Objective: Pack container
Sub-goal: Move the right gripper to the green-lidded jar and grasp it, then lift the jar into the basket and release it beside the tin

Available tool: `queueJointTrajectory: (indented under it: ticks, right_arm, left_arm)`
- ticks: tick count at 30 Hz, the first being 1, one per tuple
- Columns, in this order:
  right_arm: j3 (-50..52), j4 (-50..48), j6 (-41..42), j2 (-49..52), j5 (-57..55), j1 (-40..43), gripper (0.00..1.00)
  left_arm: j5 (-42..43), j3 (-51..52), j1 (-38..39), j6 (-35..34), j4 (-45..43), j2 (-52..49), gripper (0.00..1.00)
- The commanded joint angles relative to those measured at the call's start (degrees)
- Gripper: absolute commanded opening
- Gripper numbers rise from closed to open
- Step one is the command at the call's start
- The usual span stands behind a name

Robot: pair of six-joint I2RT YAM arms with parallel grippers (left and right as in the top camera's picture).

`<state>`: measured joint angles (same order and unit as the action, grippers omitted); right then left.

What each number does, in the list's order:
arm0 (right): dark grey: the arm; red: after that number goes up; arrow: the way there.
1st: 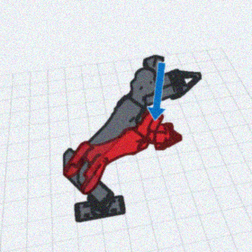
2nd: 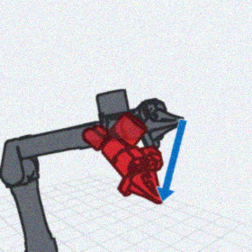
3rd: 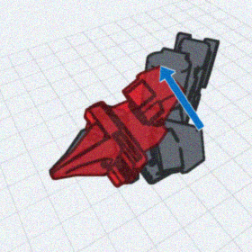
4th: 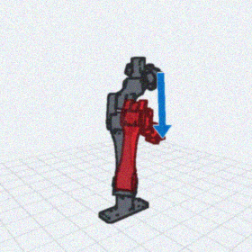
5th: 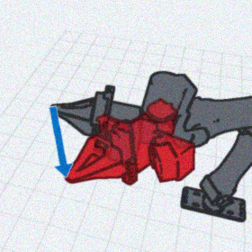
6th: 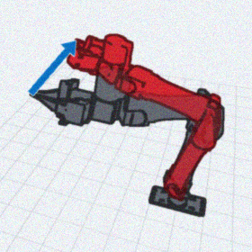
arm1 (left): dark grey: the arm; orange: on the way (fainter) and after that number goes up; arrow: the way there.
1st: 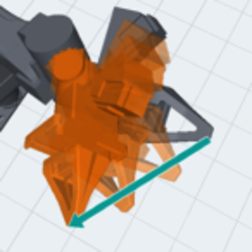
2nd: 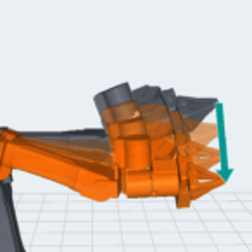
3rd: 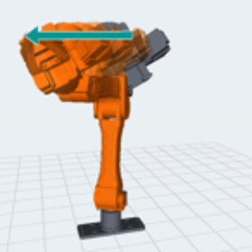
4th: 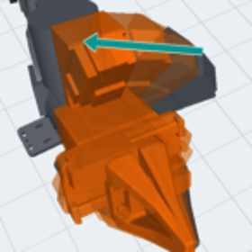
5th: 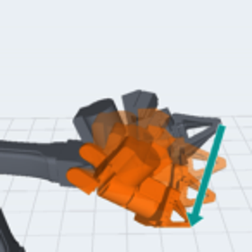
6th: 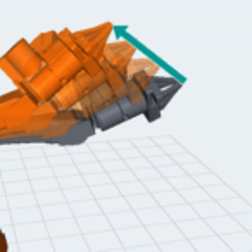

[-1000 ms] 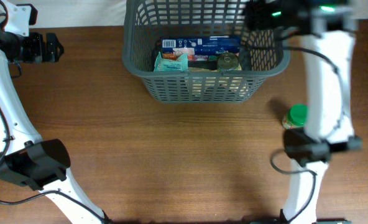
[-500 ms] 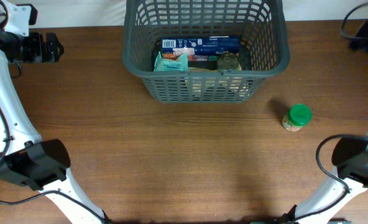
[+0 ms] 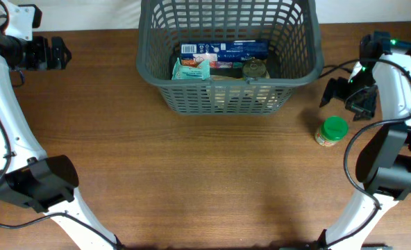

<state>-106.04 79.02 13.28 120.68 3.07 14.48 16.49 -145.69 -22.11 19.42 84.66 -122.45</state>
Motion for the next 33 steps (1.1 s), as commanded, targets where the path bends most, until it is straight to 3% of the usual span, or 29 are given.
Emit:
queueJointTrajectory:
  ticks: [1,14,26,33]
  right_arm:
    - [2.16,-0.24,-1.49,-0.96,-0.94,0.02,0.89]
    - [4.83,-0.04,-4.46,-0.96,-1.68,-1.11,0.91]
    - [13.09,-7.04,-4.44,-0.96,-2.47,-0.92,0.93]
    - [15.91,-11.06,-4.39,-0.96,-2.47,-0.92,0.85]
  left_arm:
    - [0.22,0.37,-0.02,-0.72,0.04,0.0,0.99]
    - [0.22,0.37,-0.02,-0.72,0.04,0.0,0.99]
    - [0.22,0.37,-0.02,-0.74,0.04,0.0,0.99]
    - [0.22,0.37,-0.02,-0.72,0.04,0.0,0.99]
